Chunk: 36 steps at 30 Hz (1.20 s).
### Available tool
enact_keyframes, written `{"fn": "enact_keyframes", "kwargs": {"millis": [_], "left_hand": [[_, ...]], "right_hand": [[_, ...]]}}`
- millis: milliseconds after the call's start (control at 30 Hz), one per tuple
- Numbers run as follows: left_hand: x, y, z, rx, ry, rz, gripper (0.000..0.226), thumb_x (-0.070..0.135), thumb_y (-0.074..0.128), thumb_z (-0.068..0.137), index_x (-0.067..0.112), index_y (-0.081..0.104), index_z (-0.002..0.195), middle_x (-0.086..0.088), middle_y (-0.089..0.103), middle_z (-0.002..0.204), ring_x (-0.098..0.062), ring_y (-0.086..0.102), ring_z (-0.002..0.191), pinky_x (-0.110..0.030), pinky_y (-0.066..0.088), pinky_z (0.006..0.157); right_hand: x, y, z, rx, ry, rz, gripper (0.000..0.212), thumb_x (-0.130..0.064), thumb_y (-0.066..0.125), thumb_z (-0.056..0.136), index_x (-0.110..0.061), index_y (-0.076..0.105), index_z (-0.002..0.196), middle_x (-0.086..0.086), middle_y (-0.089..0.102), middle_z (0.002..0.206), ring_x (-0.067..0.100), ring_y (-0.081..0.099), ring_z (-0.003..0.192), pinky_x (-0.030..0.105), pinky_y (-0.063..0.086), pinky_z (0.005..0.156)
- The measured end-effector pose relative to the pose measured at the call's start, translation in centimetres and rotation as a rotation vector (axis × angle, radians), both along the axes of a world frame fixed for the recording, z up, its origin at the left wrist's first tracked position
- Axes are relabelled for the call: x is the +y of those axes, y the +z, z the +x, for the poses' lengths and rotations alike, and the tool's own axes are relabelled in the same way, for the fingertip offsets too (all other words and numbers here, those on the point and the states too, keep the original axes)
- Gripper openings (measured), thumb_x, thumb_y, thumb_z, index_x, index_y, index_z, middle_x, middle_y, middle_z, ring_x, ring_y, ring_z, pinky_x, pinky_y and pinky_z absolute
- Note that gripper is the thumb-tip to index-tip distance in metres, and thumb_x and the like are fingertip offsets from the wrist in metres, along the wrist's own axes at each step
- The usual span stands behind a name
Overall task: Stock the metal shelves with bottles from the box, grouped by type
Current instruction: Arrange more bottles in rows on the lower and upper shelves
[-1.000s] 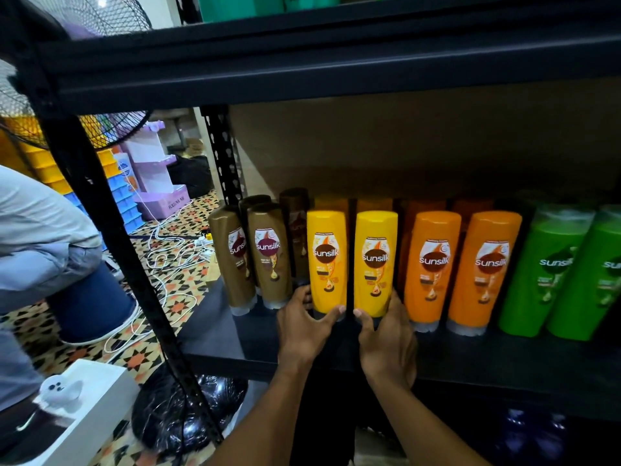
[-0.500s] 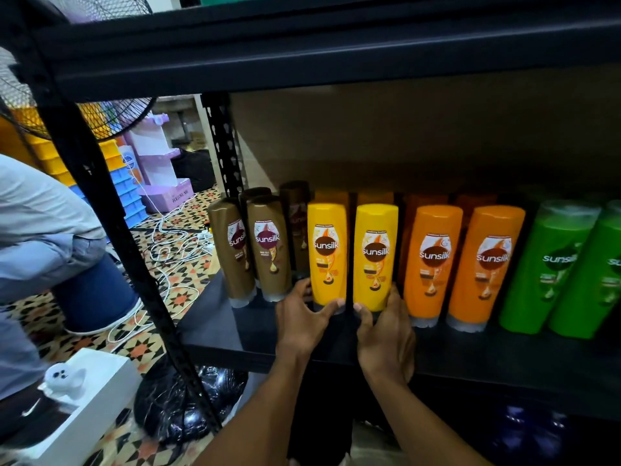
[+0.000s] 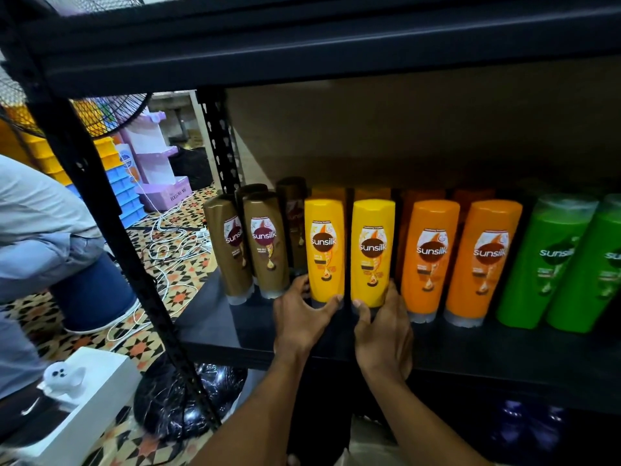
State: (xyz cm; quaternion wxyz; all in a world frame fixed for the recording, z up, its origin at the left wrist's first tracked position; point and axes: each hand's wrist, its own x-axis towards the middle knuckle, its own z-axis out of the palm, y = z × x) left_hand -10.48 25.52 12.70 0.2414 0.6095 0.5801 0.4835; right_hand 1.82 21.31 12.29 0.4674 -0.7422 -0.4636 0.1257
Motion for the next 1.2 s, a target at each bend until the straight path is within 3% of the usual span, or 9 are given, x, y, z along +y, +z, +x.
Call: {"fn": "enact_keyframes", "kwargs": {"millis": [133,267,467,633,733,833,933,1100,1200], "left_hand": [[0.1,-0.1,0.0,-0.002,0.000,-0.006,0.057,0.039,0.089,0.075,0.025,0.065,0.125,0.006,0.073,0.116,-0.008,0.067,0.102,-0.033,0.058,0.093],[0.1,-0.1,-0.1,0.002,-0.013,-0.016,0.055,0.035,0.088,0.076,0.025,0.065,0.124,0.005,0.073,0.115,-0.009,0.066,0.102,-0.036,0.057,0.095],[-0.6,0.2,-0.4,0.008,-0.070,-0.014,0.062,0.032,0.088,0.077,0.018,0.062,0.132,0.001,0.070,0.126,-0.005,0.061,0.108,-0.022,0.047,0.092],[-3.4,0.1,-2.5,0.012,-0.076,-0.008,0.082,0.035,0.088,0.078,0.014,0.050,0.148,0.002,0.061,0.141,-0.009,0.059,0.123,-0.022,0.048,0.100],[-5.2,-0.2,-5.4,-0.014,-0.032,0.028,0.068,0.032,0.086,0.080,0.020,0.055,0.140,0.007,0.066,0.130,-0.005,0.063,0.116,-0.025,0.054,0.098],[-5.8,0.0,-8.8,-0.061,0.054,0.088,0.056,0.028,0.086,0.080,0.028,0.059,0.129,0.015,0.067,0.118,0.001,0.062,0.109,-0.025,0.056,0.091],[-4.6,0.6,-11.7,-0.016,0.131,0.160,0.060,0.026,0.087,0.079,0.025,0.055,0.131,0.021,0.059,0.118,0.012,0.055,0.109,-0.027,0.054,0.091],[-0.9,0.7,-14.5,-0.005,0.085,0.054,0.088,0.034,0.087,0.080,0.024,0.034,0.149,0.003,0.049,0.144,-0.015,0.050,0.129,-0.040,0.047,0.108],[1.2,0.1,-15.0,-0.047,0.039,0.020,0.088,0.030,0.087,0.079,0.024,0.034,0.149,0.003,0.054,0.143,-0.012,0.056,0.125,-0.042,0.051,0.107]], "right_hand": [[-0.4,0.1,0.1,0.016,0.012,-0.017,0.073,-0.044,0.056,0.098,-0.016,0.025,0.158,0.010,0.042,0.152,0.028,0.042,0.138,0.044,0.042,0.106],[-1.1,0.2,0.5,-0.005,0.015,-0.029,0.071,-0.041,0.057,0.099,-0.013,0.028,0.157,0.011,0.042,0.154,0.028,0.041,0.141,0.040,0.039,0.109],[-3.1,0.2,0.6,0.018,0.075,-0.030,0.066,-0.034,0.056,0.100,-0.016,0.028,0.158,0.009,0.037,0.159,0.028,0.037,0.144,0.042,0.037,0.114],[-6.1,0.7,-0.9,0.101,-0.002,0.041,0.066,-0.019,0.059,0.098,-0.020,0.028,0.157,0.004,0.031,0.161,0.022,0.031,0.147,0.038,0.029,0.118],[-7.9,0.3,-3.4,0.052,0.001,0.200,0.064,-0.005,0.064,0.091,-0.022,0.041,0.147,0.001,0.036,0.148,0.015,0.040,0.135,0.029,0.034,0.108],[-8.3,-0.1,-6.9,-0.019,0.240,0.250,0.058,-0.003,0.064,0.089,-0.030,0.047,0.137,-0.006,0.042,0.137,0.006,0.046,0.126,0.019,0.039,0.103],[-5.9,0.3,-10.1,-0.049,0.435,0.166,0.063,-0.011,0.061,0.091,-0.030,0.038,0.146,-0.007,0.040,0.144,0.008,0.040,0.135,0.025,0.037,0.112],[0.0,2.0,-13.4,0.053,0.418,0.002,0.086,-0.024,0.068,0.092,-0.018,0.014,0.159,0.005,0.023,0.160,0.021,0.022,0.149,0.033,0.021,0.122],[3.4,1.9,-13.9,0.062,0.386,-0.032,0.097,-0.031,0.073,0.088,-0.015,0.009,0.159,0.009,0.023,0.161,0.025,0.023,0.149,0.035,0.023,0.122]]}}
